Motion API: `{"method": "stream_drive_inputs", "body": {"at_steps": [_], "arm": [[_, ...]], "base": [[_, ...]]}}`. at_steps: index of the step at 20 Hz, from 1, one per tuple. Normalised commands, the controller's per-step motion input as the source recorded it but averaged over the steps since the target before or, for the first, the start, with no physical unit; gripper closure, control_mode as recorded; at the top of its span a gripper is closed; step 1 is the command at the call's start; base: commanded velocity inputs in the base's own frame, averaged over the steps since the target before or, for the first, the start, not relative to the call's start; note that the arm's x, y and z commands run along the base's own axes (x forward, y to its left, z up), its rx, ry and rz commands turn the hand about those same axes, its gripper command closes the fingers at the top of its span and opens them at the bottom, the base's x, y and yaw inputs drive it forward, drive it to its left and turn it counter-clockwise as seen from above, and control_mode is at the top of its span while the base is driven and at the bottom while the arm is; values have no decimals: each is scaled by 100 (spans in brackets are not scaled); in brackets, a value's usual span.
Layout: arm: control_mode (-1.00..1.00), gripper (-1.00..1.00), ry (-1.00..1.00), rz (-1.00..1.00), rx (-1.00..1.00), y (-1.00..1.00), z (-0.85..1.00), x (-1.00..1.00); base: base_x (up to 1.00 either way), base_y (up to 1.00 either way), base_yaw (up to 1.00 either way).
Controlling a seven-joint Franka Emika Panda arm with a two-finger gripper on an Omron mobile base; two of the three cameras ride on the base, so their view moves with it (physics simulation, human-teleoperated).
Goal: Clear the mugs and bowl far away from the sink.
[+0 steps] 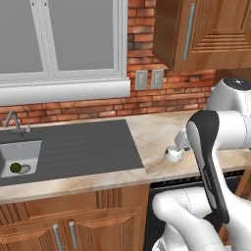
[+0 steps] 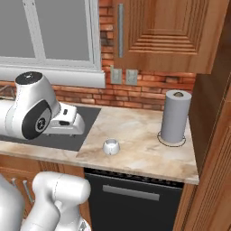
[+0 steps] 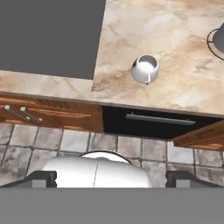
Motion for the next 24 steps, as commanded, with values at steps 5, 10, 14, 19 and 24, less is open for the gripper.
{"method": "stream_drive_inputs", "body": {"at_steps": [5, 10, 14, 19, 24], "arm": [[100, -100, 0, 0, 0, 0, 0, 0], [100, -100, 0, 0, 0, 0, 0, 0], [100, -100, 0, 0, 0, 0, 0, 0], [100, -100, 0, 0, 0, 0, 0, 0], [100, -100, 0, 0, 0, 0, 0, 0]], "base": [[-32, -46, 0], [0, 0, 0], [7, 0, 2], [1, -37, 22], [0, -48, 15]]}}
